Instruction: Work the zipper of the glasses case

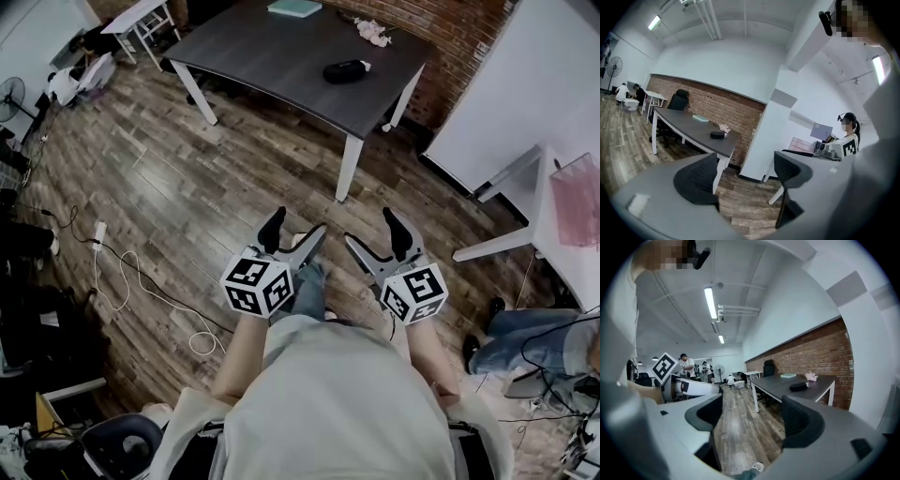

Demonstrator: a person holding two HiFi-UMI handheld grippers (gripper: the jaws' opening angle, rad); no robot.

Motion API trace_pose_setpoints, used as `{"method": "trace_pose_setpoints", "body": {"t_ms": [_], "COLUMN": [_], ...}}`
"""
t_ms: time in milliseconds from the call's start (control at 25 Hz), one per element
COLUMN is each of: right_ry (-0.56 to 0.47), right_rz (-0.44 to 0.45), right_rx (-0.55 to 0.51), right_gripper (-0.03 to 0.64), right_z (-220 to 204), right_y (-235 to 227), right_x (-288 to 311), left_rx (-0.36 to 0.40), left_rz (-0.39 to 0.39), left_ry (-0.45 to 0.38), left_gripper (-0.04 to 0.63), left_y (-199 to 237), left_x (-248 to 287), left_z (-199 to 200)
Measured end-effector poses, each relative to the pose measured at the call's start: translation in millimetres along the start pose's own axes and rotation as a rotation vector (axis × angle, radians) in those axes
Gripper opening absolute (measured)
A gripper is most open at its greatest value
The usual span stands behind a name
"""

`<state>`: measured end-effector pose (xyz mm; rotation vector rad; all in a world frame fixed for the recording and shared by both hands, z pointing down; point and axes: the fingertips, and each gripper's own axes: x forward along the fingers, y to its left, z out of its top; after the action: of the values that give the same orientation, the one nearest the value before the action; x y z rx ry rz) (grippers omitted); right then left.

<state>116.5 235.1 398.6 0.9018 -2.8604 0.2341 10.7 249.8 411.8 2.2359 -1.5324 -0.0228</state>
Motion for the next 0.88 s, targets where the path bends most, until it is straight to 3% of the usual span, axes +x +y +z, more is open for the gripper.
{"method": "trace_pose_setpoints", "body": {"t_ms": [280,880], "right_ry": [0.015,-0.024], "right_rz": [-0.021,-0.095], "right_rx": [0.026,0.027], "right_gripper": [0.382,0.380], "right_z": [8,80], "right_y": [-55,-166], "right_x": [65,244], "left_rx": [-0.003,0.053], "left_rz": [-0.028,-0.112], "left_ry": [0.028,0.078], "left_gripper": [0.371,0.371], "left_y": [53,184], "left_x": [71,224], "left_z": [24,131]}}
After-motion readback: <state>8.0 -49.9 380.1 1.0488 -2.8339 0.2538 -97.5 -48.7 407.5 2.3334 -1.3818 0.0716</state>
